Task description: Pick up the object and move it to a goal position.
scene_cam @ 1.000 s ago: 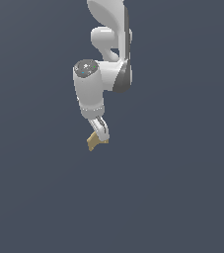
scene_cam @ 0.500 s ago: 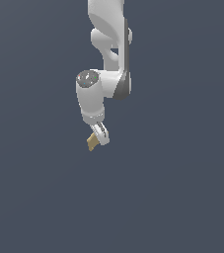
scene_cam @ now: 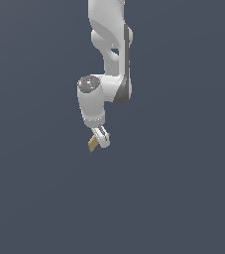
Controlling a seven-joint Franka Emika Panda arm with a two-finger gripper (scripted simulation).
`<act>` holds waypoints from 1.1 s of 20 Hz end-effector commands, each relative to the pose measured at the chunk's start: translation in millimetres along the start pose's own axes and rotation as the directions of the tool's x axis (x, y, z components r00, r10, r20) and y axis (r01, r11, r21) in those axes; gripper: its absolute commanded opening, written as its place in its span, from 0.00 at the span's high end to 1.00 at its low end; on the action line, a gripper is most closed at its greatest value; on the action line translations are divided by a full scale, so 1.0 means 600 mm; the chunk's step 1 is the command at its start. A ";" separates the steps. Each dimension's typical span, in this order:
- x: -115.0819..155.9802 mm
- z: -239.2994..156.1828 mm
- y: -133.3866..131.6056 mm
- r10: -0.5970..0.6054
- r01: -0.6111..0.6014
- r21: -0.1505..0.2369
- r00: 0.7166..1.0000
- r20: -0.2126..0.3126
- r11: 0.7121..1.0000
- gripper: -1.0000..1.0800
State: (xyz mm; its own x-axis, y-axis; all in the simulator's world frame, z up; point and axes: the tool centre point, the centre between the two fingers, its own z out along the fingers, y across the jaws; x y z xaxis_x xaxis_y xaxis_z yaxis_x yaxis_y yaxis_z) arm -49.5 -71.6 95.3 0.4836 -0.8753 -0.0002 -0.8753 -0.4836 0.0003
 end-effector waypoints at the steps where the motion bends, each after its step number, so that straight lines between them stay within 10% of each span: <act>1: 0.000 0.000 0.000 0.000 0.000 0.000 1.000 0.000 1.000 1.00; 22: 0.028 -0.091 0.051 0.001 -0.001 0.001 1.000 0.001 1.000 1.00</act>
State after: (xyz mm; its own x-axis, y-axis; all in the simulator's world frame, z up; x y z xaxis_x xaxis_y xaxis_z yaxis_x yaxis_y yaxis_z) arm -64.8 -95.7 139.3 0.4837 -0.8752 -0.0015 -0.8753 -0.4837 0.0004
